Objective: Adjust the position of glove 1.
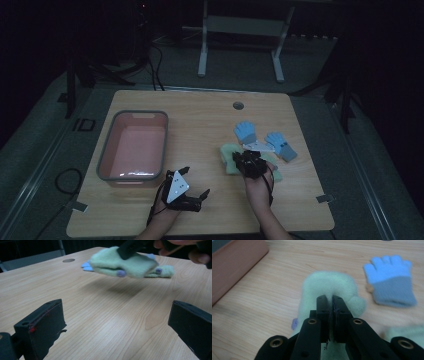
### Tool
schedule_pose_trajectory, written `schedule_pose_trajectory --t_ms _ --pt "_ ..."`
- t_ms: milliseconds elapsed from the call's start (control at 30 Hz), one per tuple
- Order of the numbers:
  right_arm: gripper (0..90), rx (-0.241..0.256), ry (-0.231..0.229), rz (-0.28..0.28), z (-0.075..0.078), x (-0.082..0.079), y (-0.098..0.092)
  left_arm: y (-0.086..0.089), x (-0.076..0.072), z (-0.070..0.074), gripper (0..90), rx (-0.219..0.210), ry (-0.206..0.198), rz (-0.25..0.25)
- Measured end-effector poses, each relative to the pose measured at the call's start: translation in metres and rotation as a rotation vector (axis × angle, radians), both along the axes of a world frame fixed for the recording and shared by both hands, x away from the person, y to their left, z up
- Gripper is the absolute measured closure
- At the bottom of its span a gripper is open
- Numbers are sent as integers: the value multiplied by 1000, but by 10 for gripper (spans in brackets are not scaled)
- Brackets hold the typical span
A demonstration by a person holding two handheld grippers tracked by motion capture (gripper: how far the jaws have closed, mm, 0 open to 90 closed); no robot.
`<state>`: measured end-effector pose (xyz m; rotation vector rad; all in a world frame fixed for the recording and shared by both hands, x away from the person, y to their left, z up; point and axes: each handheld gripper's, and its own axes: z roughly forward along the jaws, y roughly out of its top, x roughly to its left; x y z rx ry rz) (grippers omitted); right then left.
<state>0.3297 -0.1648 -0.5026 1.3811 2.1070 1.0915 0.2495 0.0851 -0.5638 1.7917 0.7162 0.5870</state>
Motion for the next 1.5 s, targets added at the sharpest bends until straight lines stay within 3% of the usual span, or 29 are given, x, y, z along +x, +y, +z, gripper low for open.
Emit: schedule_pose_trajectory --t_ms 167,400,700,867,967,1067,1200,1433,1500 --pt "855 3 28 -52 -17 -15 -6 0 0 0 9 5 1 -2" --pt "855 3 28 -76 -27 -29 -10 1 0 0 9 -1 6 -1" --pt "843 -1 52 -102 -47 -29 -7 0 0 0 9 0 4 -4" --pt "802 2 38 -101 -52 -30 -5 0 0 0 9 -2 6 -5" --pt "680 27 43 -90 -49 -29 -8 1 0 0 9 -2 8 -6" --pt "635 34 23 -53 -38 -27 -15 1 1 0 9 -5 12 -11" --pt "614 27 -15 -17 -23 -22 -28 1 1 0 9 -5 13 -12" --pt "609 -41 -61 41 -6 -2 -64 1 1 0 9 -6 16 -8" --pt "609 -14 -45 76 -4 4 -78 1 1 0 9 -7 16 -8"
